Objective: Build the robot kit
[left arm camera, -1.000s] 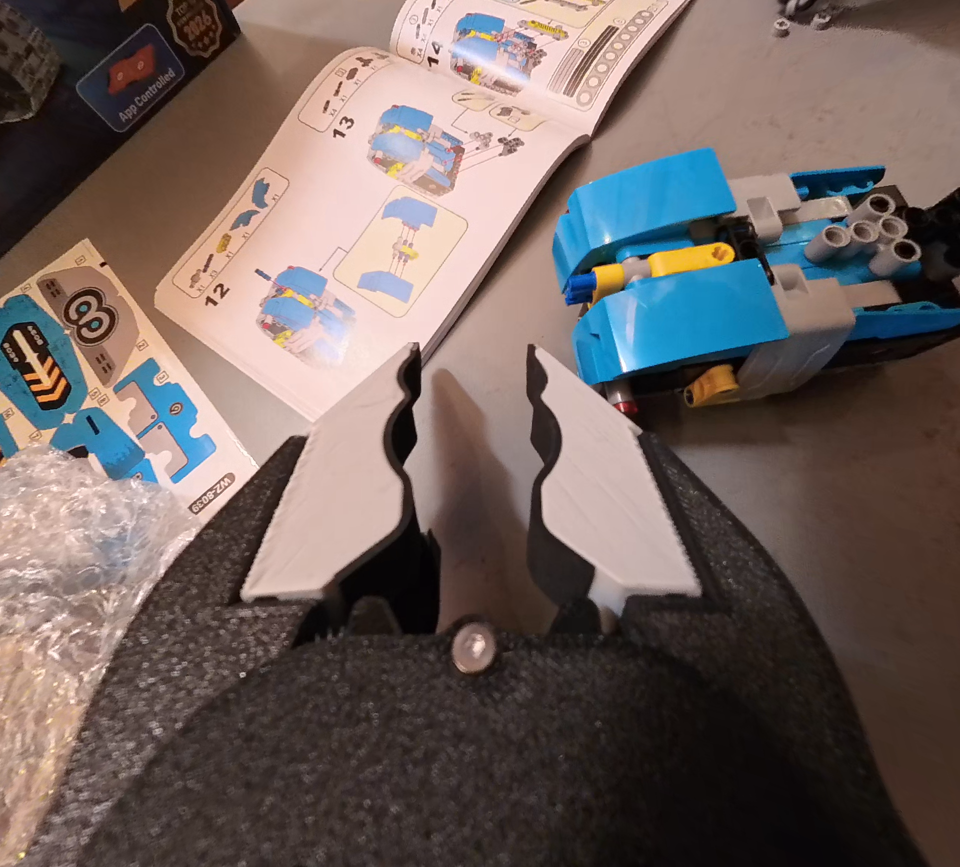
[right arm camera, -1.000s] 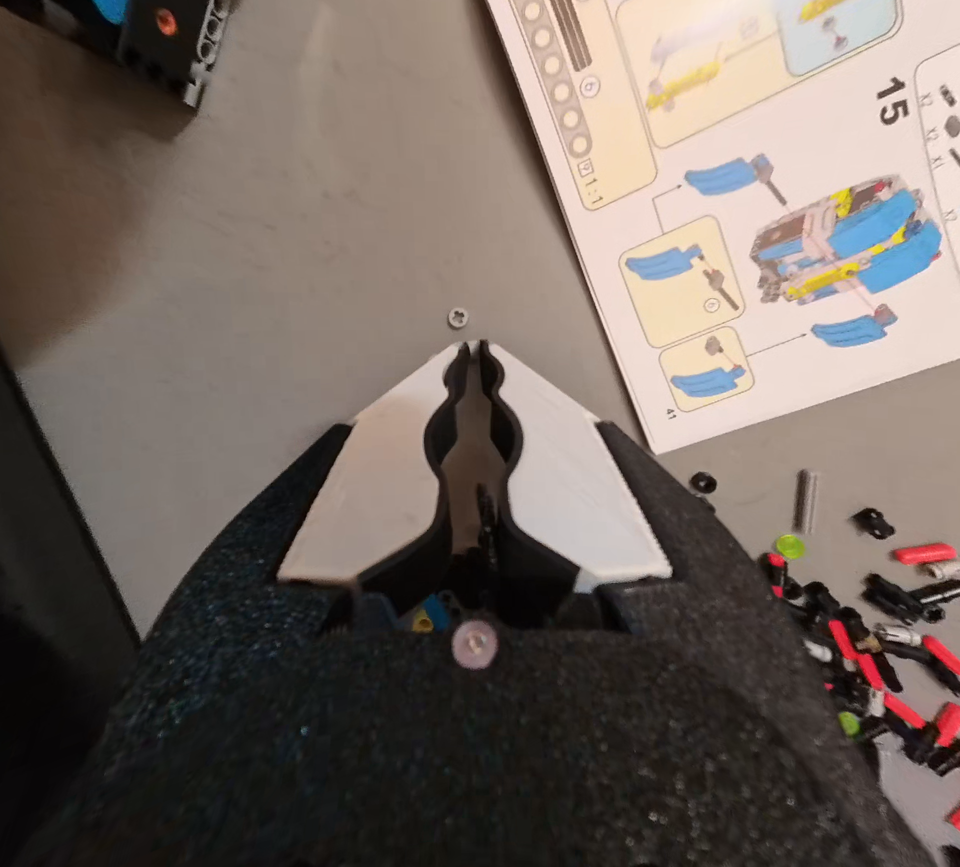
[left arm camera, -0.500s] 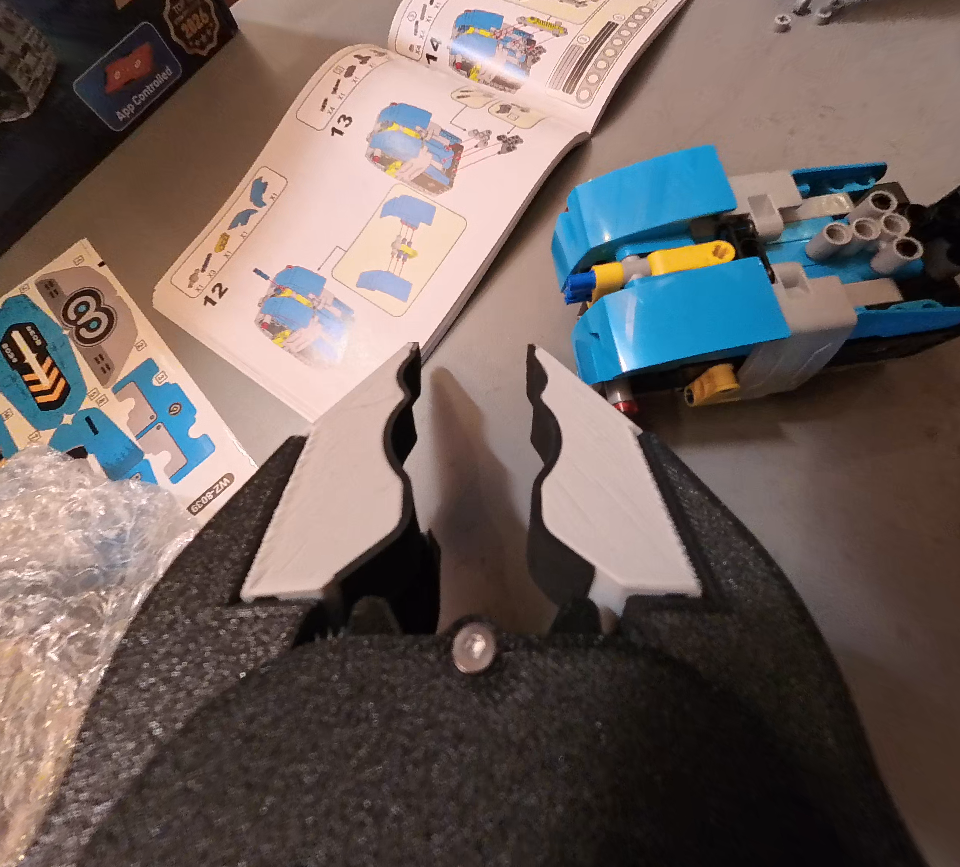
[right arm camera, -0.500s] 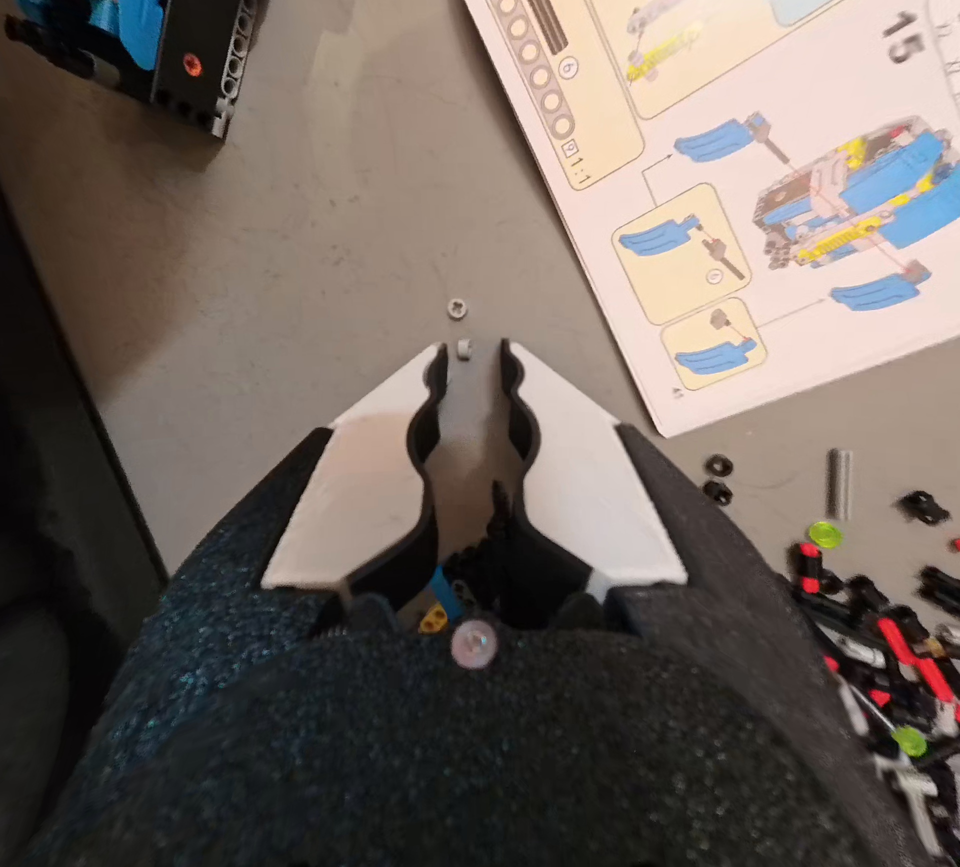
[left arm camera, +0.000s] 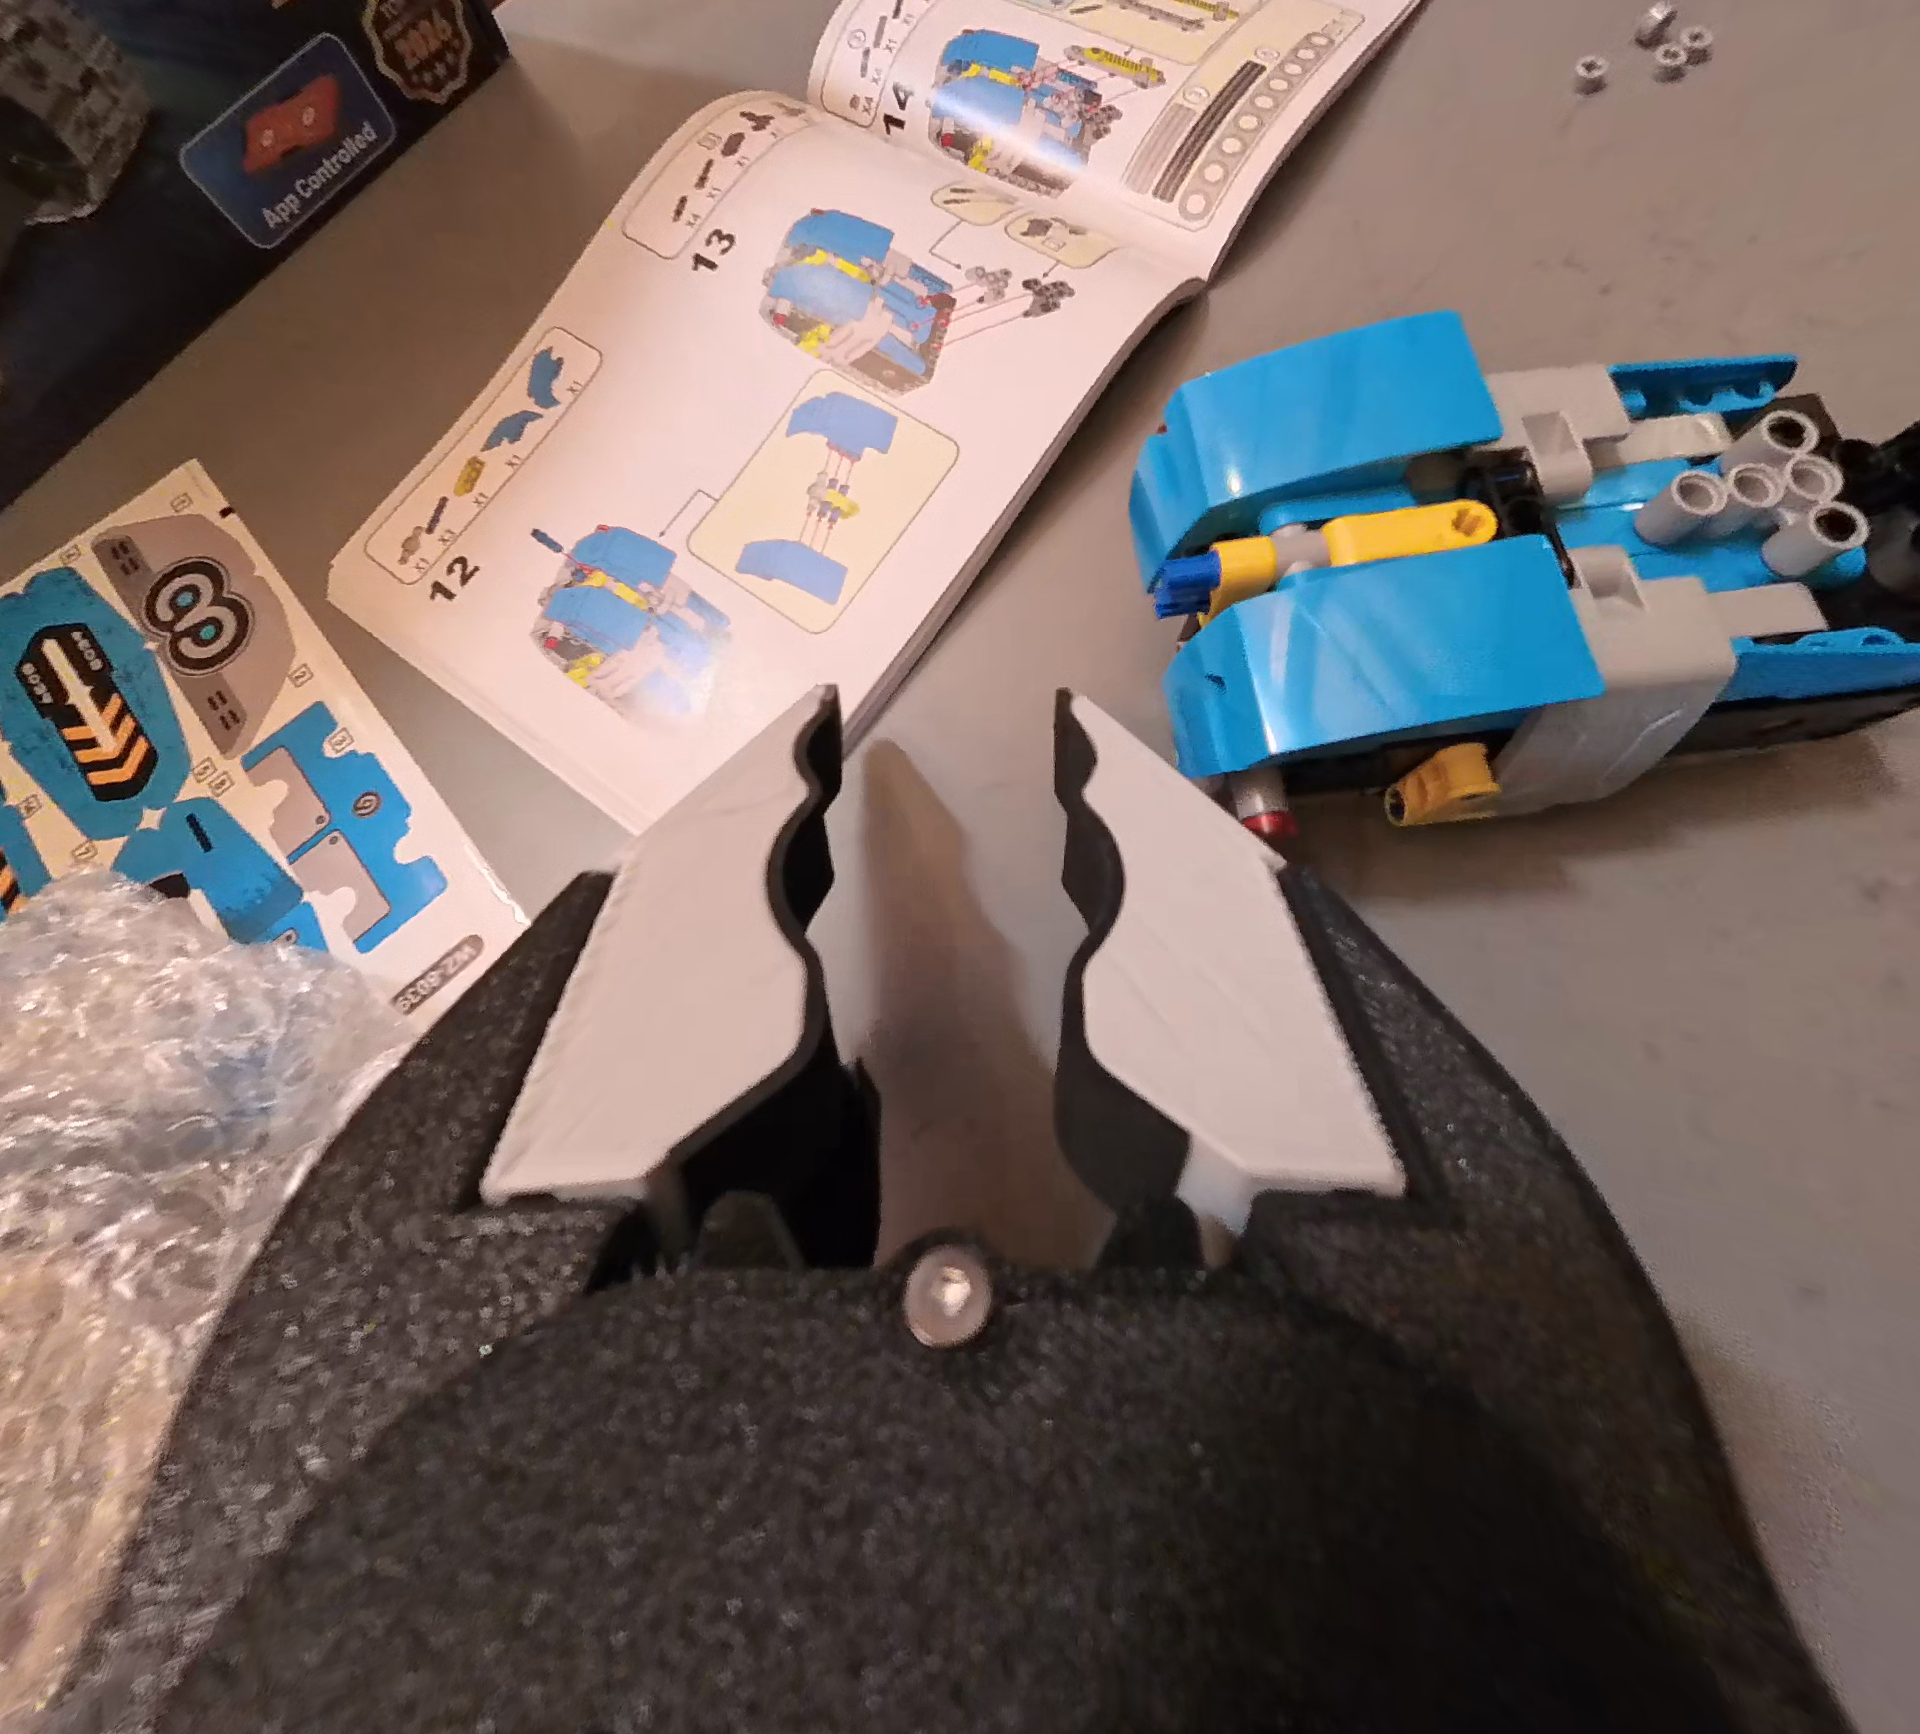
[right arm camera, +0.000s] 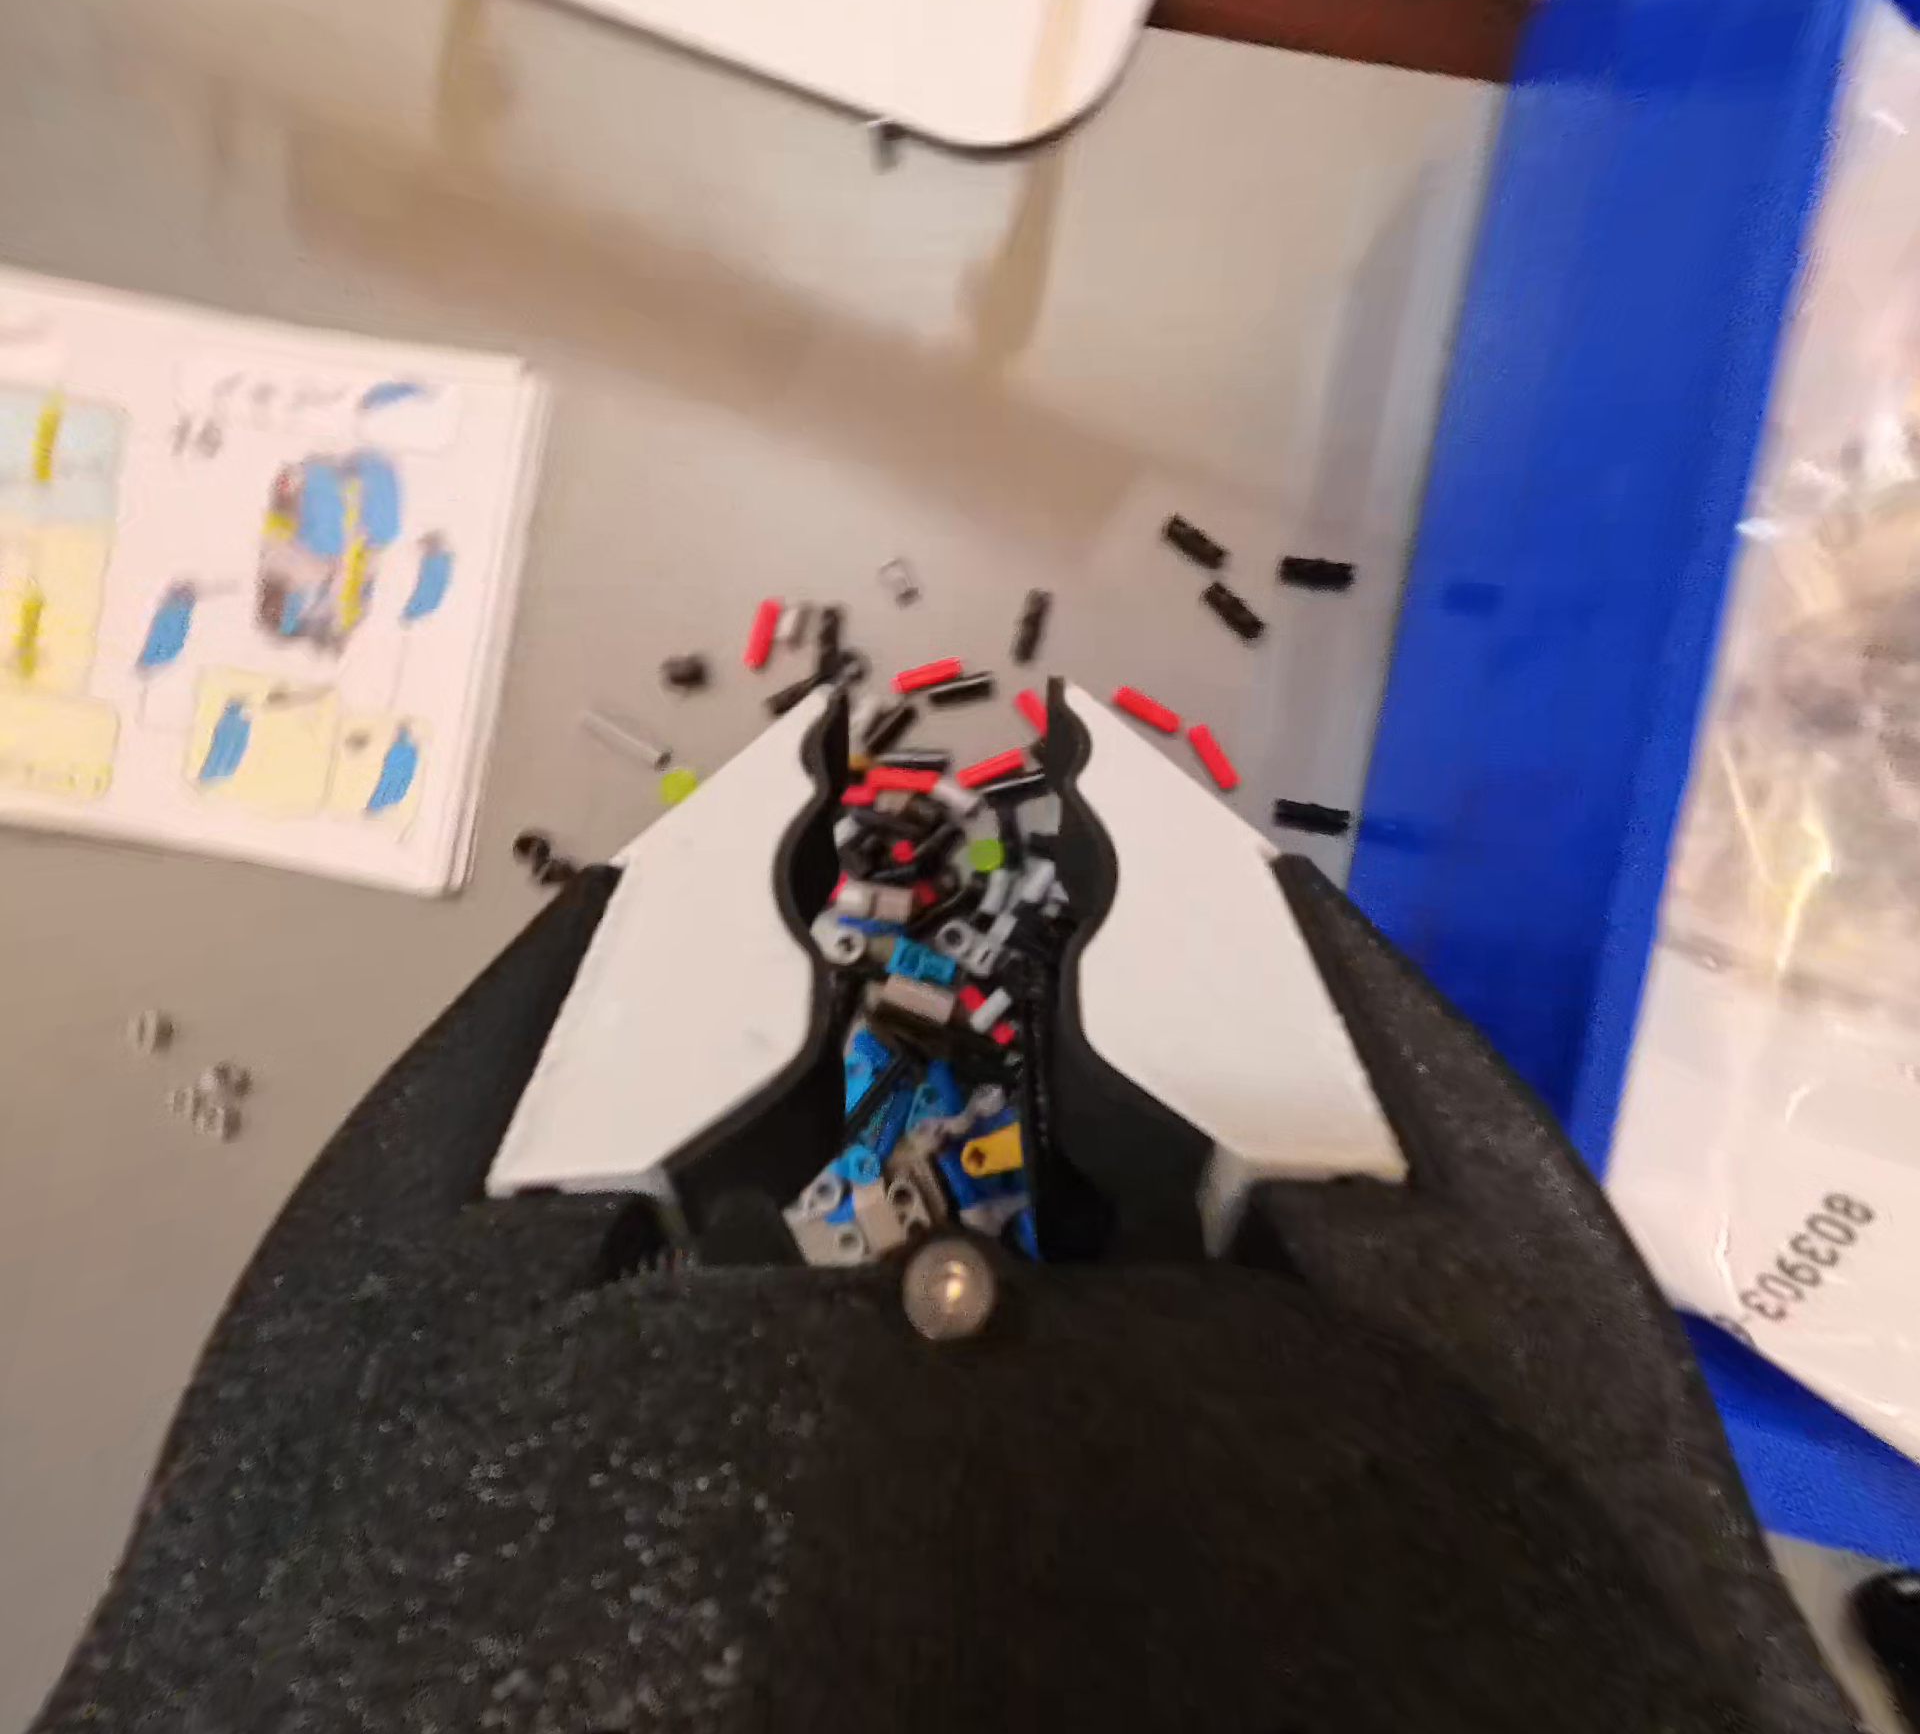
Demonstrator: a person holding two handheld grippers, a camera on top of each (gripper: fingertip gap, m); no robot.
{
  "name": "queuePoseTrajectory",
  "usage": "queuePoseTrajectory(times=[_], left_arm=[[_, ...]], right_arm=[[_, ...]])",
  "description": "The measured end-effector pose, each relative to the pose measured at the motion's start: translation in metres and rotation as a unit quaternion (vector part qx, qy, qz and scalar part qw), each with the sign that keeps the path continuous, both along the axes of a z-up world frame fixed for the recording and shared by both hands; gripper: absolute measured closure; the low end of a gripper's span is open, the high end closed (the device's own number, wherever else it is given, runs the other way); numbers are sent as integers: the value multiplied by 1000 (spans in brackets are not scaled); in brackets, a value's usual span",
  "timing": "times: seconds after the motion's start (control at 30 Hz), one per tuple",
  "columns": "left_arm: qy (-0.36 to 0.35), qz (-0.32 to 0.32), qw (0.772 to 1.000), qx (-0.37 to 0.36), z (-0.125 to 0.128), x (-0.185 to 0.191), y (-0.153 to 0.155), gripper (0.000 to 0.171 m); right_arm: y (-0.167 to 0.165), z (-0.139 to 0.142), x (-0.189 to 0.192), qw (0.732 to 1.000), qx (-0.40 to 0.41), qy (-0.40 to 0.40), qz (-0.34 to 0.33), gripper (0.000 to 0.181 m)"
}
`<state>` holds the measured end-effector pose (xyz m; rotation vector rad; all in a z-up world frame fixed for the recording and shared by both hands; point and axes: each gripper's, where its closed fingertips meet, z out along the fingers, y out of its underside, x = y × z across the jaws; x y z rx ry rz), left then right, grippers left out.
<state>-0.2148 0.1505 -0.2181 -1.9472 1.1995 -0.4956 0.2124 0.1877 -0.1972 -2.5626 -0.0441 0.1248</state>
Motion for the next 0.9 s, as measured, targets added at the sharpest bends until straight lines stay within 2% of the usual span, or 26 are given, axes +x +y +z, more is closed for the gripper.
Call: queuePoseTrajectory(times=[0.03,0.1,0.23,0.27,0.53,0.57,0.63,0.7,0.8,0.9], left_arm=[[-3,4,1000,0,1,-1,1,131],[-7,12,1000,2,2,-2,3,131],[-1,14,1000,7,2,-2,4,131],[0,14,1000,8,1,-2,4,131],[-19,35,999,35,12,-6,10,131],[-25,40,998,41,15,-8,12,131],[-29,50,997,47,18,-10,16,131],[-33,52,997,46,19,-11,16,131],[-32,52,997,49,19,-11,17,131],[-28,51,997,45,17,-11,17,131]], right_arm=[[4,-3,8,999,2,11,-34,144],[10,-5,8,998,9,47,-49,144],[18,-11,17,997,1,37,-74,150],[19,-12,20,997,1,25,-75,156],[21,-31,23,996,-30,-48,-67,157],[20,-34,22,996,-38,-46,-66,159],[21,-36,14,998,-37,-26,-54,176],[22,-36,14,997,-38,-37,-48,176],[18,-28,13,997,-29,-63,-35,176],[13,6,-21,996,31,-63,48,176]])
